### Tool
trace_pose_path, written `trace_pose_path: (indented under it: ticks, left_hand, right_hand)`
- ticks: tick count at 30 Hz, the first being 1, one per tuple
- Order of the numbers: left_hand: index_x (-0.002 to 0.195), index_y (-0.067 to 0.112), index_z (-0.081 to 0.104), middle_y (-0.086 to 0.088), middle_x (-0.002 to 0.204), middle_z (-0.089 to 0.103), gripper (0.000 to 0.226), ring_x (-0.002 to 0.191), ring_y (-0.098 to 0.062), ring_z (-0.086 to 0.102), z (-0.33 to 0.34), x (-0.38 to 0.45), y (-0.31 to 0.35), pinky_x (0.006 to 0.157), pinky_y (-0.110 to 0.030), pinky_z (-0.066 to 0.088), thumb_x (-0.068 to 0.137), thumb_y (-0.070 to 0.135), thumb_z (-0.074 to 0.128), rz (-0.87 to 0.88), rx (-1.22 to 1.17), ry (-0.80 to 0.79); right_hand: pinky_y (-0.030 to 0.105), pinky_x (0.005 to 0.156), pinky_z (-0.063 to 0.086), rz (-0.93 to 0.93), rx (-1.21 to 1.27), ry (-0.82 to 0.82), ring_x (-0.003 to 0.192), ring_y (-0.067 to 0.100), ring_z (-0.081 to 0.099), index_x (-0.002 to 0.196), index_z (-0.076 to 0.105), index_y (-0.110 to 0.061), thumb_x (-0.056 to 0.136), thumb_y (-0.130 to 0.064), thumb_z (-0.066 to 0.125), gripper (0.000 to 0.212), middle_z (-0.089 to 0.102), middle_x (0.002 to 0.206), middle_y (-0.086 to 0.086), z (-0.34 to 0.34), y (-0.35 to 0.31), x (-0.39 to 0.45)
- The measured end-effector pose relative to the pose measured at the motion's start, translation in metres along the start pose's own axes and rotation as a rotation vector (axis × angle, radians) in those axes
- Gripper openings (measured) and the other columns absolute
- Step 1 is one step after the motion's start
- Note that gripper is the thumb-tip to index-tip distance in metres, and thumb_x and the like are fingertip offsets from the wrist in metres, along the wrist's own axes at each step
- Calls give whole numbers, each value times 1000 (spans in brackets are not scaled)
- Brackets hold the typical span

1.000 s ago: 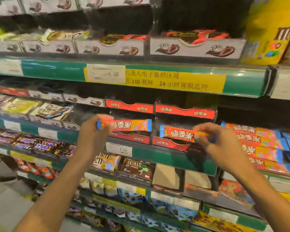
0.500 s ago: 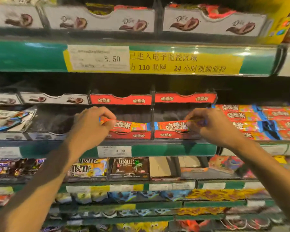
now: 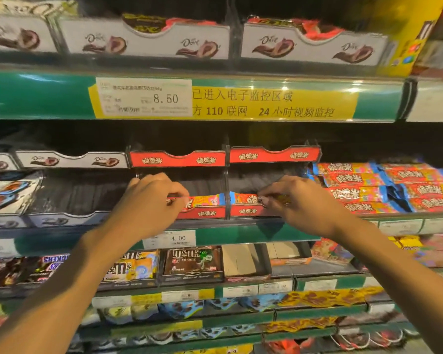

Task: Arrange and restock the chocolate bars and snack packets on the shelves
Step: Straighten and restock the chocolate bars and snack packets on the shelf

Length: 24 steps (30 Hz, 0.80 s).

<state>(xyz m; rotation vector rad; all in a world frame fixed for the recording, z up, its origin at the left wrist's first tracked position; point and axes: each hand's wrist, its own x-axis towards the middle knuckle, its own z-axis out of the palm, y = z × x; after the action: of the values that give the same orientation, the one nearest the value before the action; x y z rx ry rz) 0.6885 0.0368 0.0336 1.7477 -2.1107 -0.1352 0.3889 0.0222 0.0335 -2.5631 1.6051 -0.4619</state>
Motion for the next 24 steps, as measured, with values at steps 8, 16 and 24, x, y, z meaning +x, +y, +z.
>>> trace_pose_path:
  ticks: [8, 16, 24]
  left_hand:
    - [122, 38, 61, 11, 119, 56, 30, 116, -14, 45, 1, -11, 13, 99, -37, 38, 96, 47, 48, -57, 94, -39]
    - [134, 24, 55, -1, 138, 51, 66, 129, -27, 41, 18, -41, 53, 108, -51, 36, 83, 60, 35, -210, -40, 51]
    - [113, 50, 53, 45, 112, 39, 26, 104, 17, 32, 68, -35, 182, 94, -14, 27, 90, 41, 59, 101, -341, 140]
  right_hand:
    - [33, 92, 48, 20, 7, 4, 111, 15, 57, 122, 66, -32, 100, -43, 49, 30, 64, 117, -5, 4, -2, -2]
    - [28, 92, 48, 29, 188, 151, 109, 11, 55, 127, 56, -26, 99, -37, 54, 30, 59, 117, -8, 11, -3, -36]
    - [22, 95, 45, 207, 319, 397, 117, 0, 52, 128, 57, -33, 97, -43, 58, 33, 59, 125, -19, -16, 65, -104]
